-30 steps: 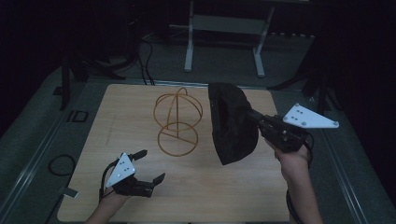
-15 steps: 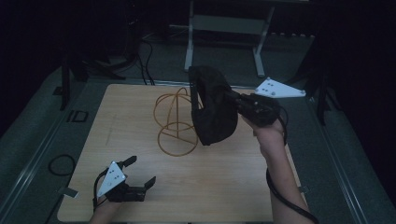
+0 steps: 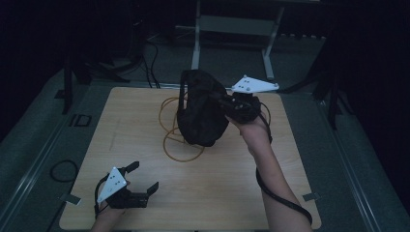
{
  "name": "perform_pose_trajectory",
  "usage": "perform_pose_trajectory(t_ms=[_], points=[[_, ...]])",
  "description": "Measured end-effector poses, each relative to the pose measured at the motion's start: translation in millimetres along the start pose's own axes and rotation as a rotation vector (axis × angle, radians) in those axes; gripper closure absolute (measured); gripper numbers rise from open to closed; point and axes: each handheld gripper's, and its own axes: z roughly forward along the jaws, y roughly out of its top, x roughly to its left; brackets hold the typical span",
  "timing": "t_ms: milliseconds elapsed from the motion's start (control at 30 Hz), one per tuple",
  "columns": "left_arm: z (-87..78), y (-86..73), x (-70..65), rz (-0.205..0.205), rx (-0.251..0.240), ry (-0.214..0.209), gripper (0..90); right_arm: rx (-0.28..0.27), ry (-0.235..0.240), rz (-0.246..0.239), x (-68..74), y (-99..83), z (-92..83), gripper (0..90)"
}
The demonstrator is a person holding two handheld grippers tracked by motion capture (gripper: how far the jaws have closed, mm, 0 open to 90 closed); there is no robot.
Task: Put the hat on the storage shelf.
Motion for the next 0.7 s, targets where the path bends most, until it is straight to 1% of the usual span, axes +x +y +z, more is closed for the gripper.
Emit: perform_pose_trajectory(t_ms=[33, 100, 133, 167, 233, 300, 367, 400, 467, 600, 700], points=[[0.1, -0.8, -0.1, 0.005, 0.002, -0.003, 2.5, 0.011, 0.005, -0.004, 1.9, -0.6, 8.5, 87.8], [0.5, -1.7, -0.3, 0.003, 0.006, -0.005, 2.5, 0.021, 0.013, -0.003, 2.8, -1.1, 14.7, 87.8], [0.5, -1.7, -0.3, 0.003, 0.006, -0.005, 2.5, 0.021, 0.013, -0.003, 2.8, -1.1, 14.7, 87.8], [0.8, -2.2, -0.4, 0.005, 0.009, -0.007, 2.5, 0.04, 0.014, -0.002, 3.7, -2.2, 23.8, 87.7], [1.0, -2.8, -0.8, 0.007, 0.007, -0.01, 2.5, 0.047, 0.029, 0.012, 3.1, -3.4, 29.3, 87.7], [0.7, -2.9, -0.5, 0.008, 0.01, -0.009, 2.5, 0.062, 0.025, 0.01, 4.0, -4.5, 35.9, 87.7], [0.0, -3.5, -0.5, 0.004, -0.001, 0.004, 2.5, 0.07, 0.027, 0.009, 5.5, -5.4, 41.4, 87.6], [0.0, -3.5, -0.5, 0.004, -0.001, 0.004, 2.5, 0.075, 0.026, 0.007, 6.2, -5.5, 43.9, 87.6], [-0.6, -3.7, 0.5, -0.01, -0.01, 0.002, 2.5, 0.082, 0.027, 0.012, 6.5, -5.4, 48.3, 87.6], [-0.8, -4.1, 0.8, -0.007, -0.005, -0.001, 2.5, 0.095, 0.018, 0.006, 7.9, -4.1, 55.4, 87.4], [0.4, -4.8, 0.2, -0.01, 0.001, -0.013, 2.5, 0.105, 0.014, 0.006, 8.2, -3.9, 60.4, 87.4]])
